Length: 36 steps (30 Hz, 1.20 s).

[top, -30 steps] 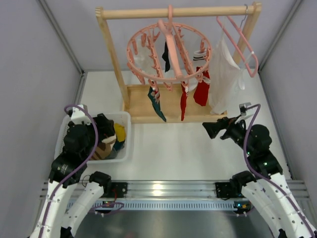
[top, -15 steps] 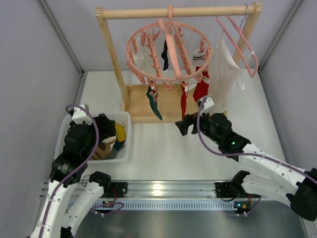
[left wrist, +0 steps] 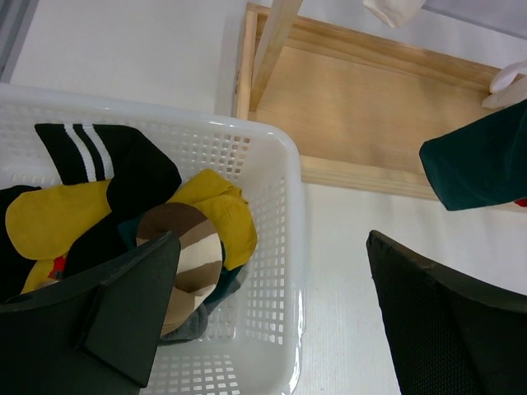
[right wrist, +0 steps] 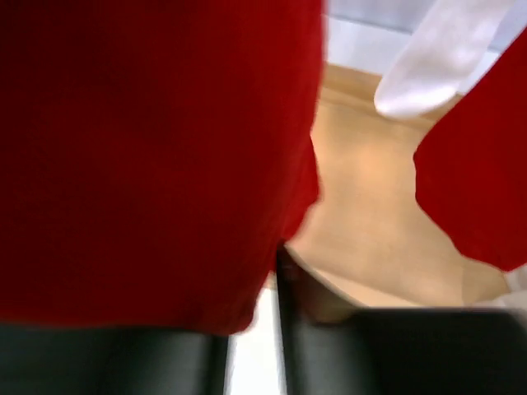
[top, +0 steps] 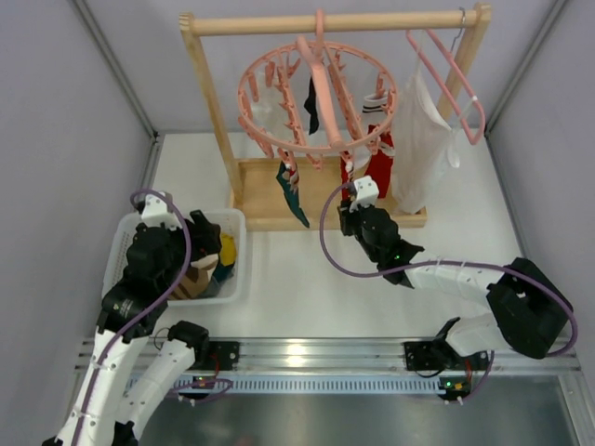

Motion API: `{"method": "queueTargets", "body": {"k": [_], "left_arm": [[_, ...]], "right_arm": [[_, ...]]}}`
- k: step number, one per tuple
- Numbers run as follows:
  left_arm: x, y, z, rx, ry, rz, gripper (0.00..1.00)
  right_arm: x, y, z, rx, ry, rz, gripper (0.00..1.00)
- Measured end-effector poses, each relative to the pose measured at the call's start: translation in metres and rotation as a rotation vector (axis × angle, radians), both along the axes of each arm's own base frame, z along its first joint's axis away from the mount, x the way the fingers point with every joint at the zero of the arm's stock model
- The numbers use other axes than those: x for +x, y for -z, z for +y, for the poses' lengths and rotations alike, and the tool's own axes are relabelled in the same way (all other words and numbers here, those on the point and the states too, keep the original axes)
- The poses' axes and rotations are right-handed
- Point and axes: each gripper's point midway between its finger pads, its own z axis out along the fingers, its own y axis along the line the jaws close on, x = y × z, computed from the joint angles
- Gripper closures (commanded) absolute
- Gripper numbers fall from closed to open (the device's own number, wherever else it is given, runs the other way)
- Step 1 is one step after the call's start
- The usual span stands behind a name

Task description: Remove the socks clipped to the hanger

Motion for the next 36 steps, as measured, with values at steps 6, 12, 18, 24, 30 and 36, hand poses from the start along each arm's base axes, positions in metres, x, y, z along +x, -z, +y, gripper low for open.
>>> {"method": "queueTargets", "body": {"k": [6,12,18,24,30,36], "left_arm": [[0.000,-0.008,-0.008,-0.029,0.033,-0.004,0.02],[0.005,-0.069,-0.036,-0.129,0.150,-0.068,0.02],[0.020,-0.141,-0.068,-0.212,0.277,-0.148,0.01],[0.030,-0.144,-0.123,-0.187,0.393,-0.091,0.01],[-0.013,-0.135,-0.232,-0.027,0.574,-0.081,0.01],[0.003,-0.145,-0.258,0.080,0.472,-0.132,0.01]], "right_arm": [[0.003,-0.016,0.010,0.046,0.008,-0.070,1.00],[-0.019,-0.022,0.029,0.070,-0.006,-0.099,1.00],[-0.048,-0.018,0.048,0.094,-0.016,-0.083,1.00],[-0.070,-0.013,0.067,0.119,-0.039,-0.061,1.00],[-0.085,-0.005,0.080,0.130,-0.059,-0.041,1.00],[-0.102,-0.009,0.092,0.172,-0.084,-0.037,1.00]]}}
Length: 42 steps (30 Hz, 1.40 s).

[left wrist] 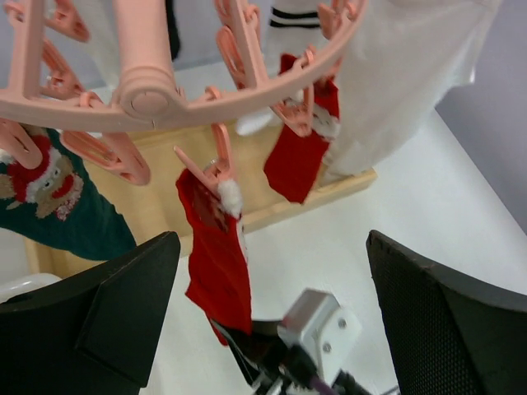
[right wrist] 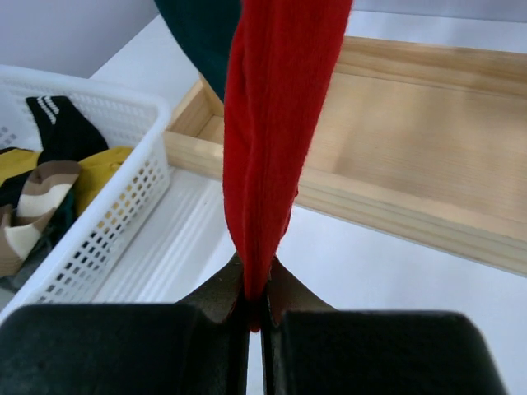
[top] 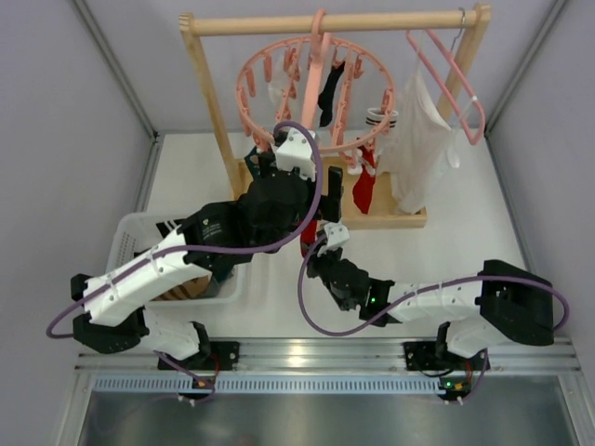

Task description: Remove the socks clipped to the hanger

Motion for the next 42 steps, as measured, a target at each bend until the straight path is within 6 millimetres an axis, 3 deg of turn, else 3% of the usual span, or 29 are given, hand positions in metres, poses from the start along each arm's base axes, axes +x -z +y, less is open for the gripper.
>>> {"method": "queueTargets", "body": {"k": [7,13,19,26,42], "left_arm": [[0.024,-0.003,0.015,0.069,-0.175,-0.066,0.04],[0.038,0.000,0.023,0.109,-0.239,-0.078,0.09],[0.065,0.001,0.038,0.112,-0.312,-0.068,0.14],[0.078,0.011,0.036,0.128,-0.313,-0.044,0.27],[0.083,0.022,0.025,0.121,-0.309,-0.018,0.27]], "right_arm": [[-0.020,-0.005,0.011,0.019,-0.037,-0.009,1.00],[-0.022,-0.006,0.012,0.021,-0.032,-0.013,1.00],[-0.025,-0.007,0.013,0.017,-0.038,-0.017,1.00],[-0.027,-0.010,0.016,0.022,-0.045,-0.022,1.00],[-0.025,-0.010,0.032,0.002,-0.036,-0.032,1.00]]}}
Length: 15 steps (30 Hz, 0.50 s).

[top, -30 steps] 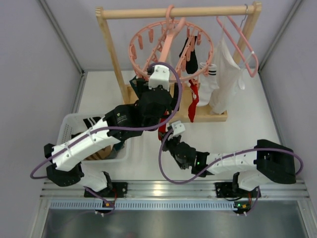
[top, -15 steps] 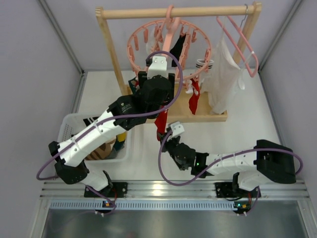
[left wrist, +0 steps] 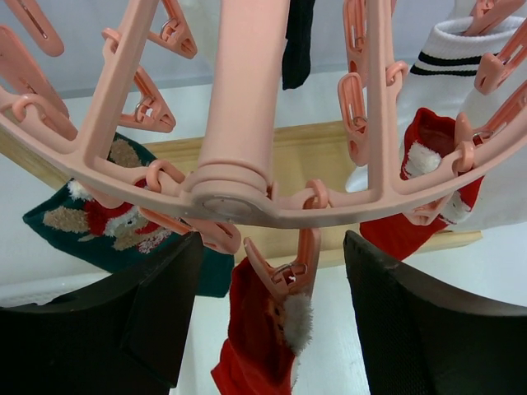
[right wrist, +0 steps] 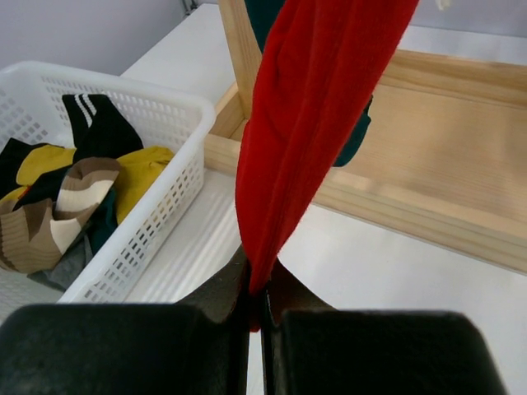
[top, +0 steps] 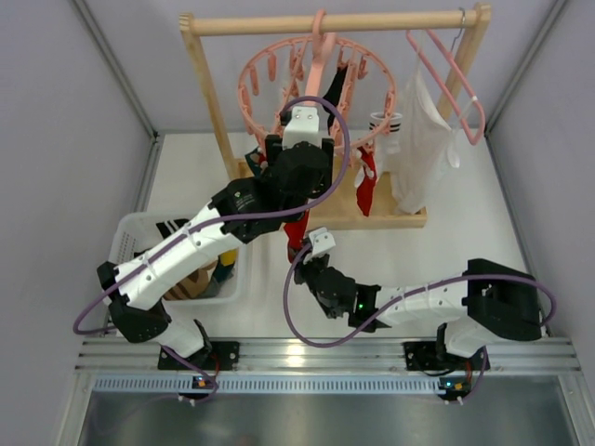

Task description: Remove the socks clipped to the hanger

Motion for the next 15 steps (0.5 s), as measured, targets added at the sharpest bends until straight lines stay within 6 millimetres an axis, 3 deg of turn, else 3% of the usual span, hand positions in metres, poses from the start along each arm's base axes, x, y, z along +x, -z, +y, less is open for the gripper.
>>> {"method": "queueTargets", "body": {"k": [9,15], "left_arm": [[-0.0095,-0.0008,-0.0075,0.004,0.014,-0.008,0.27],[-0.0072,-0.0019,-0.0023,0.014,-0.012,-0.018,0.30]], "right_arm": [[0.0043,0.0077,0.0044,-0.038,0.023,-0.002,1.00],[0.0042,0.0076,0.0046,-0.037,0.023,-0.002,1.00]]}}
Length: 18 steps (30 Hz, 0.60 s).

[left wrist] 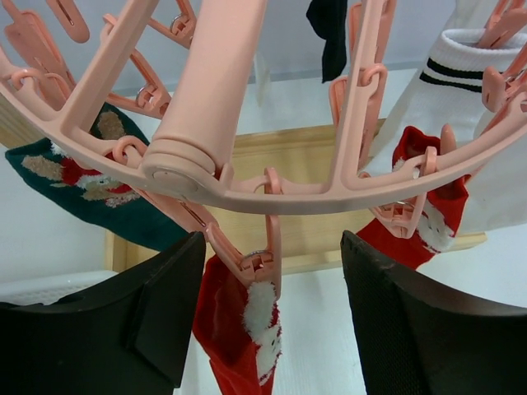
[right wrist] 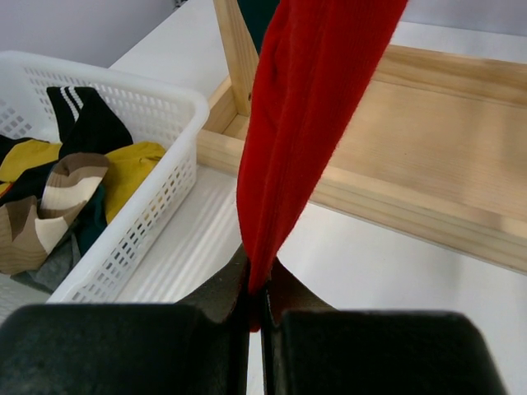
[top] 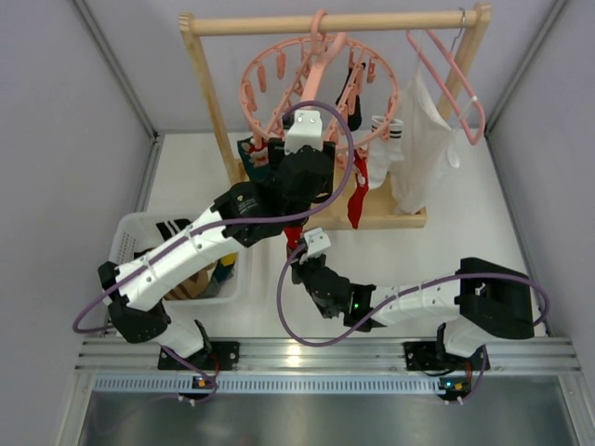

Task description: Remove the socks clipped to the hanger

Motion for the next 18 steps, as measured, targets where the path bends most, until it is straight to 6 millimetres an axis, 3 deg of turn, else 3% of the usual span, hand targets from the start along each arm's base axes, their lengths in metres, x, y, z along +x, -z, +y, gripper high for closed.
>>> {"method": "queueTargets", "body": {"k": [8,15,18], "left_arm": [[0.015,0.005,0.014,0.015,-0.044,0.008,0.39],[0.021,0.016,0.009,0.061,-0.053,0.019,0.58],[0.023,0.018,0.008,0.070,-0.057,0.017,0.74]], "right_arm": [[0.000,0.000,0.000,-0.014,-0.003,-0.007,1.00],[-0.002,0.000,0.001,-0.016,-0.008,-0.009,1.00],[-0.002,0.000,0.001,-0.016,-0.008,-0.009,1.00]]}}
